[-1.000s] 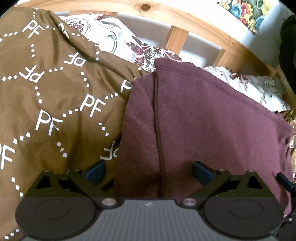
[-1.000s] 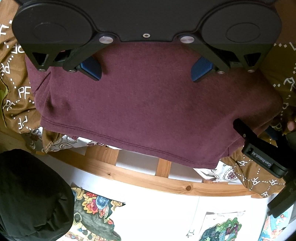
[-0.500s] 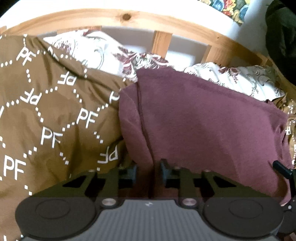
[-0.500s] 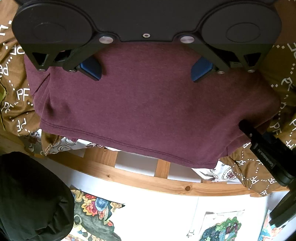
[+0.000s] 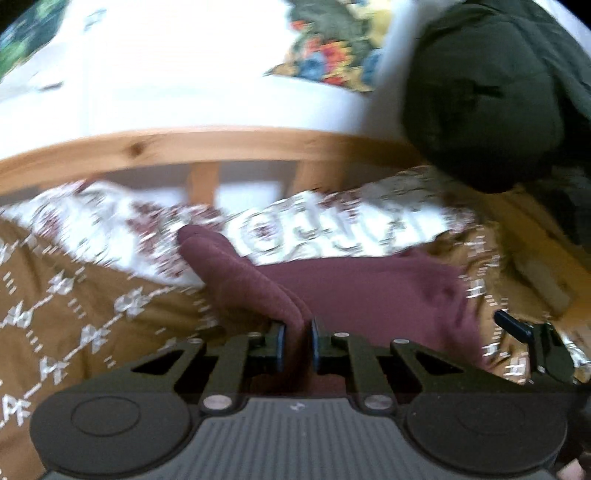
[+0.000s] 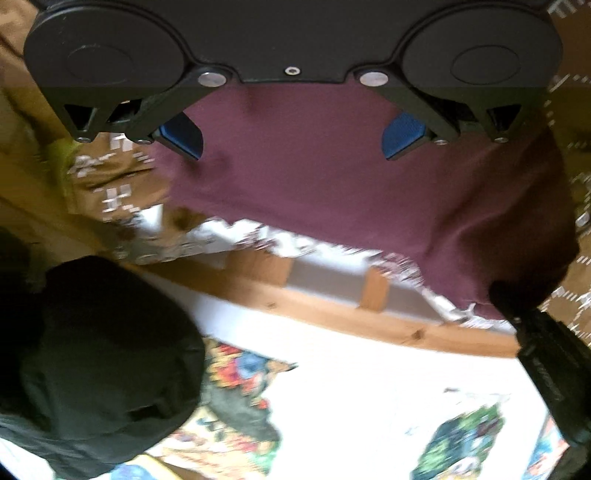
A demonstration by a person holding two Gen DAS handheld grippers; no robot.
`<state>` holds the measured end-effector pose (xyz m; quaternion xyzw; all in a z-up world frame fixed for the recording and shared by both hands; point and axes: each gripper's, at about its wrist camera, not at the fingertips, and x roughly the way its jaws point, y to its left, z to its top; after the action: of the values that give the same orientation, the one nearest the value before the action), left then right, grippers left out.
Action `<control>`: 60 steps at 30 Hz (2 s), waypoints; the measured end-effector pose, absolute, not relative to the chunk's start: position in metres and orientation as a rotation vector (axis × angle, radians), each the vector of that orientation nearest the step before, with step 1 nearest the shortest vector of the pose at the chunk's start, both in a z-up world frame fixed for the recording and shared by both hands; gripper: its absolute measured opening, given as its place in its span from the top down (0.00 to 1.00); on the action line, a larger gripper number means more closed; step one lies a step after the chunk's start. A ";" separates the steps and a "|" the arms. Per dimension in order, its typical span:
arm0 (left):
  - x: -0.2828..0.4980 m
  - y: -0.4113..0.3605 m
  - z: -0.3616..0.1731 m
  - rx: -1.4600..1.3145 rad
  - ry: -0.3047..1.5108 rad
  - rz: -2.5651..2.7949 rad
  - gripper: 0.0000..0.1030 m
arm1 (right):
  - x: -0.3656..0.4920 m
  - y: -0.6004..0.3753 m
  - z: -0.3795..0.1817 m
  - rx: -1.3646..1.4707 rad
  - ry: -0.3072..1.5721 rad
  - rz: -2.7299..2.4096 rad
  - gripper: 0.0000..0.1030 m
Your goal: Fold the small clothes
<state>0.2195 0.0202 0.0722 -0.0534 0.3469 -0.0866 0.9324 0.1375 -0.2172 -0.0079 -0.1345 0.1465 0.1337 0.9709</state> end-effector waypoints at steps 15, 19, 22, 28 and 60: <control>0.234 -0.107 0.037 -0.013 0.774 -0.373 0.92 | 0.185 -0.332 0.012 -0.065 0.330 -0.026 0.01; 0.228 -0.106 0.029 -0.033 0.779 -0.373 0.89 | 0.189 -0.338 0.008 -0.039 0.350 -0.024 0.01; 0.223 -0.099 0.031 -0.071 0.779 -0.386 0.61 | 0.191 -0.337 0.005 -0.006 0.369 0.006 0.01; 0.194 -0.093 0.051 -0.091 0.677 -0.379 0.12 | 0.193 -0.328 -0.001 0.029 0.398 0.060 0.01; 0.166 -0.078 0.001 0.265 0.662 -0.131 0.27 | 0.226 -0.264 -0.031 0.542 0.691 0.632 0.43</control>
<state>0.1656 -0.0780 0.0008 0.1294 0.3237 -0.0641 0.9351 0.2262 -0.2644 -0.0312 0.2581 0.3290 0.3007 0.8572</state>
